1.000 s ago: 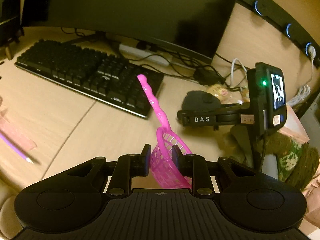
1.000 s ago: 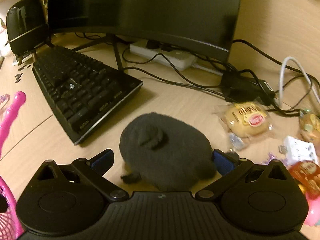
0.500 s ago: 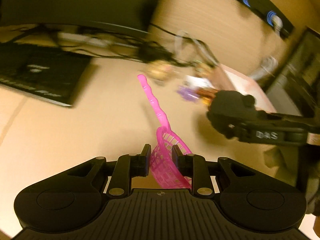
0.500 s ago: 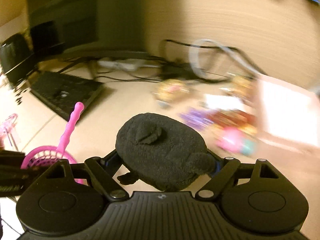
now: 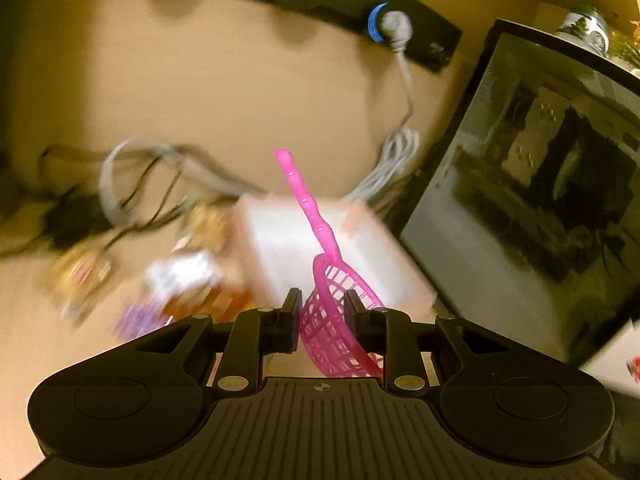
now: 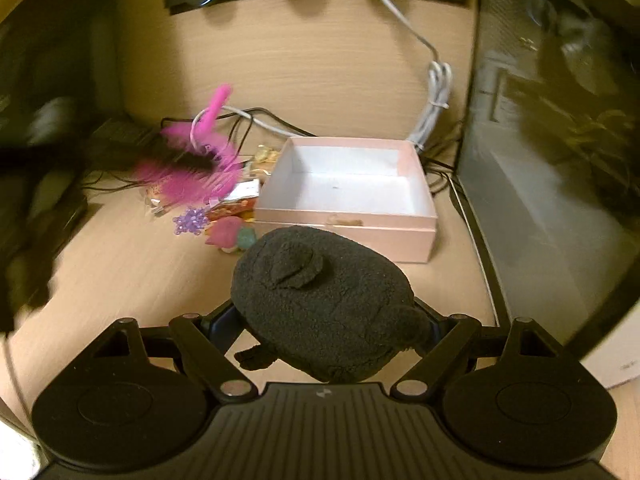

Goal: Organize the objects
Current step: 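Lower the pink net and green plush into the pink box, opening both tools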

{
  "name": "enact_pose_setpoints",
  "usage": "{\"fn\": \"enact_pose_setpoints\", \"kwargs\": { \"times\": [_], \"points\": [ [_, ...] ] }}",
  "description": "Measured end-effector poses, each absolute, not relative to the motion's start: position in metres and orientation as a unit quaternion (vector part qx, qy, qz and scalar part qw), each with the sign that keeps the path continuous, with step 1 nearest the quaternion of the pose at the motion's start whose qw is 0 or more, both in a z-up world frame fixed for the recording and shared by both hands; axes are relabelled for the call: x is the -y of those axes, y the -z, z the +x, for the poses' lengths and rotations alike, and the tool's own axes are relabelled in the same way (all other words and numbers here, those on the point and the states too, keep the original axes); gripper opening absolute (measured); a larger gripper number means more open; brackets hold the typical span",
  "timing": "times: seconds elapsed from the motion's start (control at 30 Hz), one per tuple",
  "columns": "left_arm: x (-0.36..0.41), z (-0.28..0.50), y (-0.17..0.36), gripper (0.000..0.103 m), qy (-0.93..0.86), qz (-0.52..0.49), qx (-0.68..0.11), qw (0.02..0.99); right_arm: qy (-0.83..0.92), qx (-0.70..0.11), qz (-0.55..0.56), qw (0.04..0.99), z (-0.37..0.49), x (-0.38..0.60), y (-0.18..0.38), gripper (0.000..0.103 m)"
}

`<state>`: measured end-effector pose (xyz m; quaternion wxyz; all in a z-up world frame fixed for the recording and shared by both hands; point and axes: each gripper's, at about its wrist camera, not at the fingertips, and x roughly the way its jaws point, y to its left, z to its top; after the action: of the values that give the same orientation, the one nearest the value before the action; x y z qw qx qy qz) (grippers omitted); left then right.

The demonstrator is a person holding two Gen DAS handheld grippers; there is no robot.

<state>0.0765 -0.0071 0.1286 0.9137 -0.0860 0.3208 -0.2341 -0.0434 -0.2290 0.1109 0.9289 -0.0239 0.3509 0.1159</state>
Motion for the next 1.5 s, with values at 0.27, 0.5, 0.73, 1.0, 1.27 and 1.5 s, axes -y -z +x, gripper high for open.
{"fn": "enact_pose_setpoints", "kwargs": {
  "times": [0.27,0.5,0.73,1.0,1.27,1.5],
  "points": [
    [0.093,0.155,-0.107,0.027,0.207,-0.002,-0.341,0.917,-0.145,-0.345,-0.018,0.927,-0.036,0.246,-0.108,0.085],
    [0.082,0.169,-0.08,0.027,0.177,-0.067,-0.354,0.916,-0.153,-0.367,-0.007,0.917,-0.015,0.256,-0.091,0.085],
    [0.016,0.119,-0.1,0.027,0.145,-0.132,-0.309,0.931,-0.152,-0.375,-0.003,0.915,-0.003,0.254,-0.093,0.085],
    [-0.067,0.05,-0.087,0.027,0.074,-0.126,-0.339,0.929,-0.122,-0.284,-0.011,0.951,0.061,0.24,-0.159,0.085],
    [-0.108,0.012,-0.064,0.027,0.071,-0.153,-0.373,0.912,-0.118,-0.298,0.027,0.947,0.146,0.229,-0.174,0.102],
    [-0.105,0.022,-0.051,0.027,0.089,-0.131,-0.394,0.905,-0.101,-0.324,0.002,0.941,0.118,0.227,-0.137,0.103]
  ]
}}
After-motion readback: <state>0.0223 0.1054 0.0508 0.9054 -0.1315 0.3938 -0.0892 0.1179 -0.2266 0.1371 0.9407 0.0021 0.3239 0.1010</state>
